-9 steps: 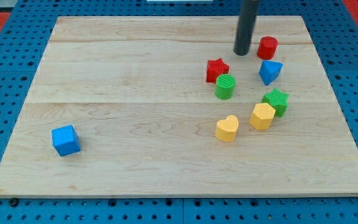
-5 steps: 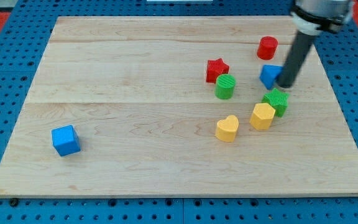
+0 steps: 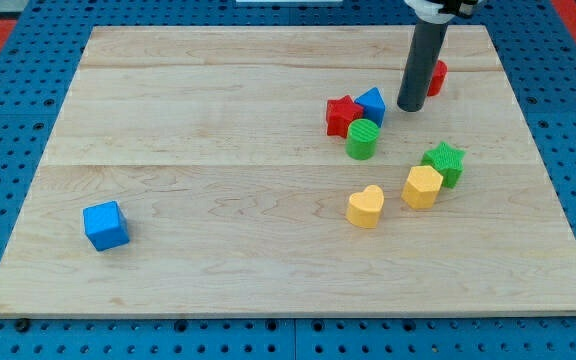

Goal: Move the blue triangle to the top right of the blue cube

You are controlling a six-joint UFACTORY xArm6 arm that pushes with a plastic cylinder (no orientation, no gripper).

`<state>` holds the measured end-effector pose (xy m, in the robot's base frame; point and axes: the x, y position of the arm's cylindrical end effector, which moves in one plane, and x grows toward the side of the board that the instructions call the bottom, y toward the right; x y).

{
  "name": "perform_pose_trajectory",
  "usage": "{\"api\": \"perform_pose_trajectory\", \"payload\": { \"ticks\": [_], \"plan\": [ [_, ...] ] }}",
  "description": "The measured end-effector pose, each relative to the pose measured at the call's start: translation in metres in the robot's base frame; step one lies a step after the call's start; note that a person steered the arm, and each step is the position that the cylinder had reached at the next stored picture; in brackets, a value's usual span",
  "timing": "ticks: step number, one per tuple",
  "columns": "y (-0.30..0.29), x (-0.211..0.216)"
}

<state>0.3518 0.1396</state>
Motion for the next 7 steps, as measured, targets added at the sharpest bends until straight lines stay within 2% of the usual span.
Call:
{"api": "perform_pose_trajectory", "payload": {
  "ticks": [1, 2, 3, 4, 5, 6, 7],
  "plan": [
    [-0.019, 0.041],
    [-0.049, 0.039],
    [-0.068, 0.009],
    [-0.026, 0.008],
    [0.042, 0.038],
    [0.044, -0.012],
    [-0.028, -0.02]
  ]
}}
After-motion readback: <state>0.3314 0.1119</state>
